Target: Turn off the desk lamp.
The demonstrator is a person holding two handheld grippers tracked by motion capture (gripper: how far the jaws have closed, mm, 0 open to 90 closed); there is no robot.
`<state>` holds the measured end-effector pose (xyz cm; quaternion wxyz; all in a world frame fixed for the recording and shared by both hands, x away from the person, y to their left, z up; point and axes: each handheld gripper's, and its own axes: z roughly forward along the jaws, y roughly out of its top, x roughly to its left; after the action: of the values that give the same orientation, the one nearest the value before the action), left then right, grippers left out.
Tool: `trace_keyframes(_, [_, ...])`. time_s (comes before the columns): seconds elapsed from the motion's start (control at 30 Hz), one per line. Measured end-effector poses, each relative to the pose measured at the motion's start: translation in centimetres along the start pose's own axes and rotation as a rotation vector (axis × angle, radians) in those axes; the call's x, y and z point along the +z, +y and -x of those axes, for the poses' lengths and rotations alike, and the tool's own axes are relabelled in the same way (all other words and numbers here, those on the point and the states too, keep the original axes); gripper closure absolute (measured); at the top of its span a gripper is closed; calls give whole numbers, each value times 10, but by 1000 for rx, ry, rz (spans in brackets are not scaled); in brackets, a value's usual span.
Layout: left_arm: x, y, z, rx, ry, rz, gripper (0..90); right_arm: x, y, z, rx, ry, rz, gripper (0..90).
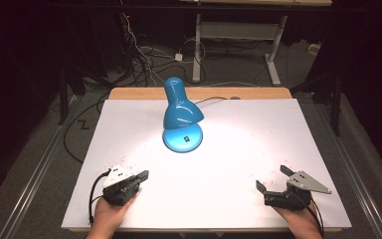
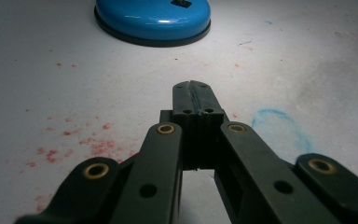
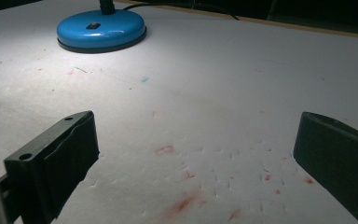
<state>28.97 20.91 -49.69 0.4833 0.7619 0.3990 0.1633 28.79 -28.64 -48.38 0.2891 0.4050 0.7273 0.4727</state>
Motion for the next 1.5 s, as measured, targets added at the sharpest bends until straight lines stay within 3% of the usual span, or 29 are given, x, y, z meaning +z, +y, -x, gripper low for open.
trace_keyframes(0.07, [1,1,1,7,-13,-11,879,0,0,0,-1,2,1,5])
trace_keyframes(0.2, [2,8,3,-29,-78,-5,880,-1,0,0,-2,0,10,4])
trace_keyframes(0.43, [0,29,11,-32,-127,35,880,-4,2,-1,2,3,29,3])
trace_keyframes(0.57, [-1,41,9,-44,-119,66,880,-6,1,0,6,3,32,3])
trace_keyframes(0.63, [0,48,7,-29,-111,76,879,-6,2,0,12,4,36,3])
trace_keyframes(1.1, [10,80,-5,4,-81,44,880,-6,3,-2,5,15,45,2])
trace_keyframes(1.37, [35,86,-19,17,-86,7,880,-7,3,0,12,12,48,2])
trace_keyframes(1.5, [45,86,-25,-1,-92,3,880,-8,3,1,7,14,52,2])
